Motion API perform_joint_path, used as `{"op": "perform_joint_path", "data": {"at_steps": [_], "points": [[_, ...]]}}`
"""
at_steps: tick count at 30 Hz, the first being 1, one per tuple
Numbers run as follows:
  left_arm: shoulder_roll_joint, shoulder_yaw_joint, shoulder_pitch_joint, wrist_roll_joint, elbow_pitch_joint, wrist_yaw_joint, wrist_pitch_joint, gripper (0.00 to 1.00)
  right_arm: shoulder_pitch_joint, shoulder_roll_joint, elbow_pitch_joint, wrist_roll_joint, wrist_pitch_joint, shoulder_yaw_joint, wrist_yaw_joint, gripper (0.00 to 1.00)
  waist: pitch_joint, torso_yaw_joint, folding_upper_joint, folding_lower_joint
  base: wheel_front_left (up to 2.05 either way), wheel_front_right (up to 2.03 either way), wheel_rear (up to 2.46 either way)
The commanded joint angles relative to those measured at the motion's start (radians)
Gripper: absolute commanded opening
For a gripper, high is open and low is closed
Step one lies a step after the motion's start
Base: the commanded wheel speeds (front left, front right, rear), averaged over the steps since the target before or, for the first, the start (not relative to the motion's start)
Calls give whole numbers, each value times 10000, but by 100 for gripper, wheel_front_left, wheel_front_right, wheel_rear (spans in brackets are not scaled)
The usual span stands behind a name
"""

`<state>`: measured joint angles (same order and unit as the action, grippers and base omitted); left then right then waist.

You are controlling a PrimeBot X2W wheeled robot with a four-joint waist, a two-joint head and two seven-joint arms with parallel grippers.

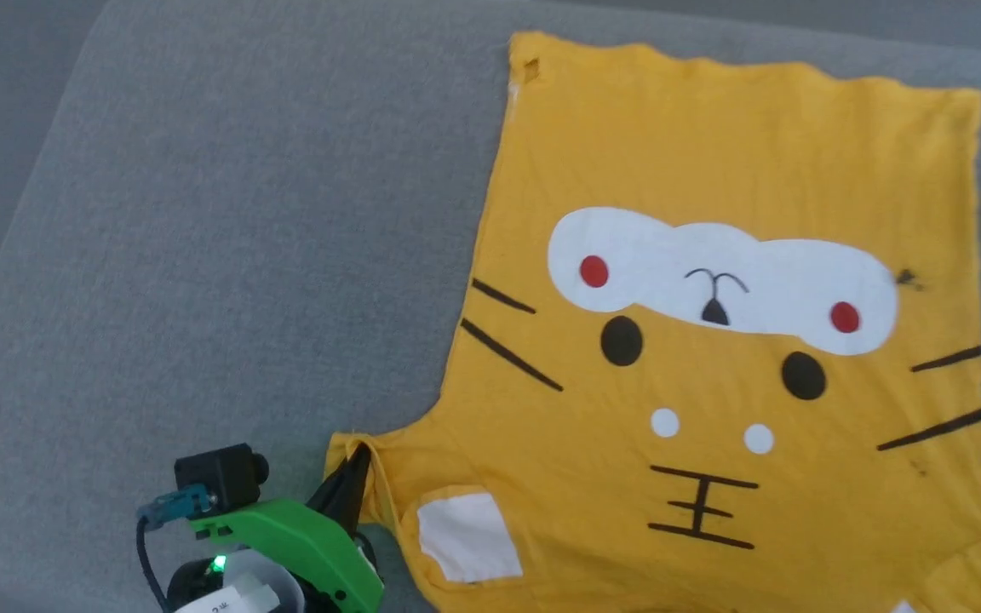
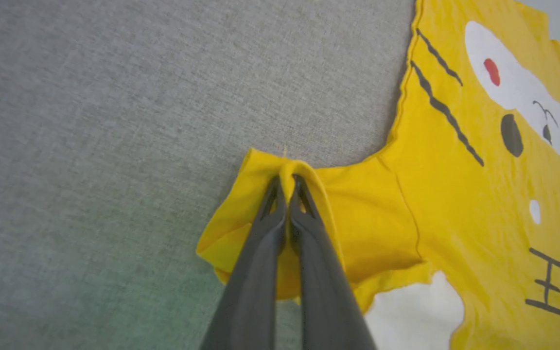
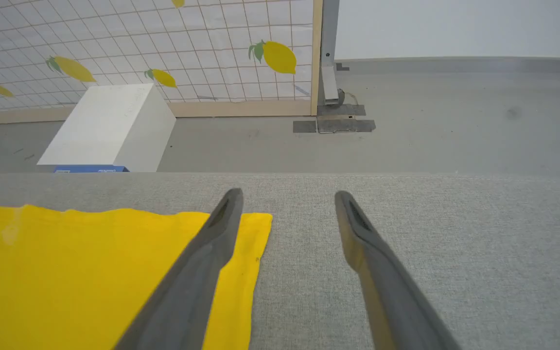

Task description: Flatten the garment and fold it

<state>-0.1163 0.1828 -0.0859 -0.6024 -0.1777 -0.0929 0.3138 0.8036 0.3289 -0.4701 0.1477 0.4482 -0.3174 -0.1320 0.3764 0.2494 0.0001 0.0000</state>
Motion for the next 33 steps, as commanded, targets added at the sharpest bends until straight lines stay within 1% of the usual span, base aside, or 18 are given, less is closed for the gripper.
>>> {"op": "perform_joint_path", "data": {"at_steps": [1, 6, 12, 13, 14, 15, 16, 17, 18, 19, 21, 23, 25, 26, 28, 30, 33], "points": [[88, 55, 214, -124, 123, 101, -105, 0, 323, 118, -159, -209, 358, -28, 13, 100, 1467, 1303, -1, 0, 0, 0, 0], [236, 200, 484, -262, 625, 235, -356, 0, 1150, 343, -543, -885, 1855, -348, 13, 100, 1913, 1621, -1, 0, 0, 0, 0], [315, 298, 709, -382, 995, 364, -564, 0, 1480, 364, -440, -1753, 3553, -480, 13, 100, 2106, 1694, -1, 0, 0, 0, 0], [317, 300, 730, -385, 1040, 368, -582, 0, 1475, 377, -405, -1870, 3871, -464, 13, 95, 2115, 1682, -1, 0, 0, 0, 0], [317, 300, 753, -384, 1093, 370, -601, 0, 1448, 398, -331, -2029, 4238, -444, 13, 51, 2115, 1658, -1, 0, 0, 0, 0], [317, 295, 765, -384, 1135, 368, -619, 0, 1381, 387, -235, -2159, 4500, -395, 13, 42, 2094, 1628, -1, 0, 0, 0, 0], [314, 295, 776, -378, 1190, 363, -637, 0, 1277, 374, -80, -2271, 4763, -351, 13, 12, 2048, 1596, -1, 0, 0, 0, 0], [298, 301, 782, -353, 1243, 353, -645, 0, 1182, 376, 82, -2321, 4875, -298, 13, 1, 1980, 1568, -1, 0, 0, 0, 0], [284, 297, 785, -334, 1294, 341, -664, 0, 1042, 437, 342, -2357, 4842, -164, 13, 0, 1902, 1529, -1, 0, 0, 0, 0], [283, 286, 791, -342, 1322, 344, -687, 0, 931, 509, 562, -2334, 4659, -78, 13, 0, 1830, 1488, -1, 0, 0, 0, 0], [244, 246, 780, -351, 1390, 342, -722, 0, 635, 585, 1033, -2077, 3841, -8, 13, 0, 1617, 1357, -1, 0, 0, 0, 0], [161, 175, 727, -347, 1465, 333, -760, 0, 261, 452, 1387, -1749, 2541, -156, 13, 0, 1275, 1155, -1, 0, 0, 0, 0], [59, 95, 635, -340, 1503, 299, -772, 0, -362, 279, 1712, -1521, 832, -286, 13, 0, 803, 917, -1, 0, 0, 0, 0], [-57, 10, 515, -330, 1482, 245, -755, 0, -1063, -46, 1975, -1333, -599, -561, 13, 0, 321, 672, -1, 0, 0, 0, 0], [-205, -86, 336, -299, 1419, 155, -704, 0, -1947, -370, 2182, -1316, -1683, -746, 13, 0, -194, 397, -1, 0, 0, 0, 0], [-336, -185, 117, -300, 1306, 54, -620, 0, -2819, -718, 2432, -1320, -2530, -1054, 13, 0, -655, 115, -1, 0, 0, 0, 0], [-536, -270, -250, -285, 1103, -78, -441, 0, -4078, -1260, 2790, -1338, -3372, -1620, 13, 0, -1258, -289, -1, 0, 0, 0, 0]]}}
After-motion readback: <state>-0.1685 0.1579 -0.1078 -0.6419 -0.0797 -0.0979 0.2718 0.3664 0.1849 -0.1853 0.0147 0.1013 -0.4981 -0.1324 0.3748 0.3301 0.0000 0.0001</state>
